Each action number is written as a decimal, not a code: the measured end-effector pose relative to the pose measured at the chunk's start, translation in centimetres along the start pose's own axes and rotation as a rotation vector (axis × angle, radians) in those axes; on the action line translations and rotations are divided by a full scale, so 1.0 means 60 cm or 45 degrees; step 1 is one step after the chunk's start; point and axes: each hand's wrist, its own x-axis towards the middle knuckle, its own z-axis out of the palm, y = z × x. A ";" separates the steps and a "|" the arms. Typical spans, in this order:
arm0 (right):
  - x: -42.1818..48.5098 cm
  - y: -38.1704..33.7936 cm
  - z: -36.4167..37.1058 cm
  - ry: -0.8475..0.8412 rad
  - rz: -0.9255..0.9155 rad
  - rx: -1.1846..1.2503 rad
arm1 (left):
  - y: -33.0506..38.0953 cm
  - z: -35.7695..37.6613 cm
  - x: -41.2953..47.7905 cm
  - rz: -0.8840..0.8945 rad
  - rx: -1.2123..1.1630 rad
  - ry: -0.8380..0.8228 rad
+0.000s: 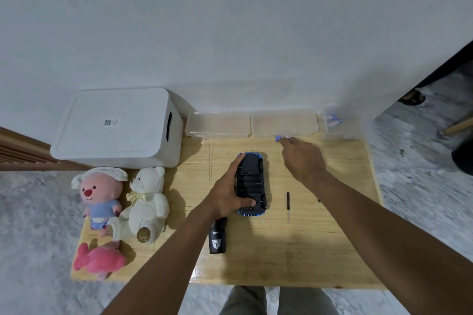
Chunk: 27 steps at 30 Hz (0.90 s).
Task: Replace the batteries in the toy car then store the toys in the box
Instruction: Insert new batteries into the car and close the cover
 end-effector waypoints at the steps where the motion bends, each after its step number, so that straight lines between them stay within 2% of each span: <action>1: 0.000 0.000 0.003 0.004 -0.011 0.013 | -0.001 0.000 0.000 -0.001 0.001 0.000; 7: -0.008 -0.001 0.018 -0.088 0.065 0.001 | -0.001 0.001 0.000 -0.003 -0.002 -0.005; 15: -0.022 0.017 0.027 0.020 0.093 0.126 | -0.003 0.001 0.001 -0.003 0.000 0.001; 21: -0.036 0.013 -0.007 -0.007 0.191 0.660 | 0.006 -0.004 -0.003 0.050 -0.027 0.039; 27: -0.061 -0.009 -0.060 -0.058 -0.004 0.905 | 0.040 -0.016 -0.016 0.126 -0.034 0.082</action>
